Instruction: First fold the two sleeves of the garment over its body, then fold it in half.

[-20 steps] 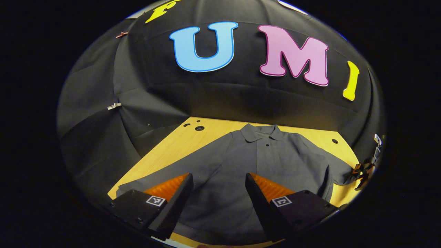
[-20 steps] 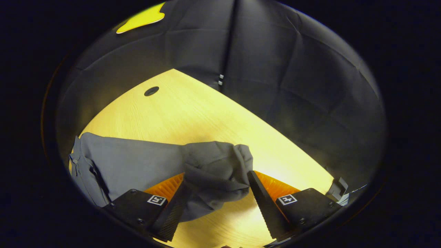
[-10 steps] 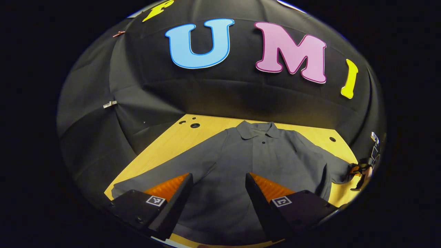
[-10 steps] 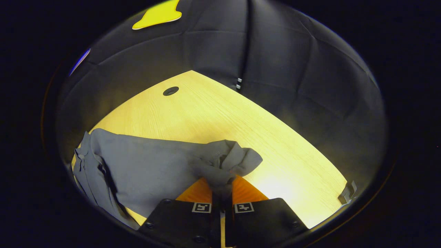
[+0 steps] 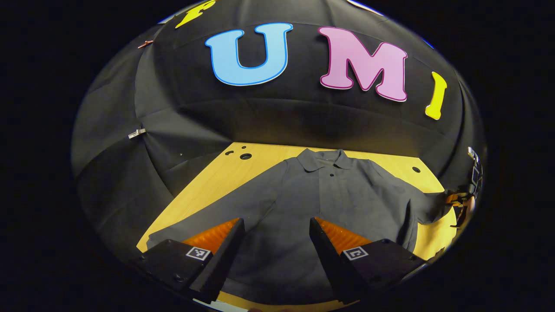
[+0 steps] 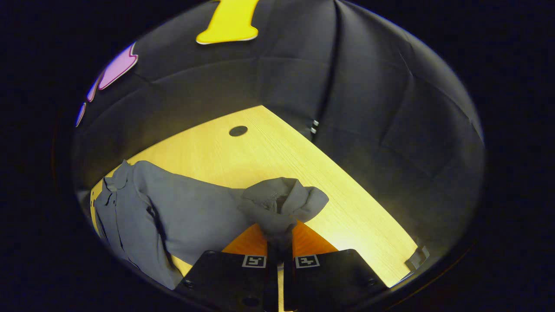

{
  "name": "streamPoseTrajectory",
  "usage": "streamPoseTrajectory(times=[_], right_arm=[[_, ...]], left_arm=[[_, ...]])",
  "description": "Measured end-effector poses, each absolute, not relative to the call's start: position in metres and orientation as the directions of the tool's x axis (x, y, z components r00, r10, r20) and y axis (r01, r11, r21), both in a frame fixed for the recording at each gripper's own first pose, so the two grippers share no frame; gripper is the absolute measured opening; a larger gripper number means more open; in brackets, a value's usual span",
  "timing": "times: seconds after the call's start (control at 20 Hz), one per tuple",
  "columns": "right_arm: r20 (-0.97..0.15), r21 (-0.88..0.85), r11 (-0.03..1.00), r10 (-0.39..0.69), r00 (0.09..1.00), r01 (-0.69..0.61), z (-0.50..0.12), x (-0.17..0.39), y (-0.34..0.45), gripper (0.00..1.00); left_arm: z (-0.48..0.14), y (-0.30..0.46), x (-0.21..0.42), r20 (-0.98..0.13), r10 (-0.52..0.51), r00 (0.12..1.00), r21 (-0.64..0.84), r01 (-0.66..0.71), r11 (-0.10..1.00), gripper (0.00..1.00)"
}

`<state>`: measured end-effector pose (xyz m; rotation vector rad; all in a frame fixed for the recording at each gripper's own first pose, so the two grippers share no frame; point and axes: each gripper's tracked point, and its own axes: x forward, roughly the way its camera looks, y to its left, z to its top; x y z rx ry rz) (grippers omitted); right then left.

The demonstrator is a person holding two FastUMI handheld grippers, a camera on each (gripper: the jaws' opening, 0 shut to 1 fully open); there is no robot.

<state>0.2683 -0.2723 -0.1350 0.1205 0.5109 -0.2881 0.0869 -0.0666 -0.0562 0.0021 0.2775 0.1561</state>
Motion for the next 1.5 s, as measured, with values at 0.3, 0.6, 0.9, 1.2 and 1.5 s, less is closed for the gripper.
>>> streamPoseTrajectory(times=[0.3, 0.6, 0.9, 1.2, 1.5], right_arm=[[-0.406, -0.008, 0.981, -0.178, 0.896, 0.192, -0.069, 0.277, -0.198, 0.10], [-0.314, -0.067, 0.998, -0.034, 0.949, 0.013, -0.005, 0.287, -0.078, 0.09], [-0.342, -0.099, 0.976, 0.152, 0.927, -0.196, -0.011, 0.289, 0.070, 0.09], [-0.413, -0.095, 0.924, 0.303, 0.859, -0.371, -0.050, 0.272, 0.199, 0.09], [-0.438, -0.167, 0.844, 0.400, 0.805, -0.511, -0.088, 0.272, 0.318, 0.09]], left_arm=[[-0.050, -0.039, 0.073, -0.265, 0.153, 0.952, -0.010, -0.162, 0.987, 0.95], [-0.058, 0.005, 0.057, -0.267, 0.169, 0.949, -0.038, -0.185, 0.982, 0.95], [-0.080, 0.035, 0.035, -0.300, 0.202, 0.932, -0.097, -0.241, 0.966, 0.96], [-0.104, 0.064, 0.025, -0.344, 0.255, 0.904, -0.160, -0.324, 0.932, 0.96], [-0.126, 0.104, 0.020, -0.374, 0.337, 0.864, -0.193, -0.427, 0.883, 0.96]])
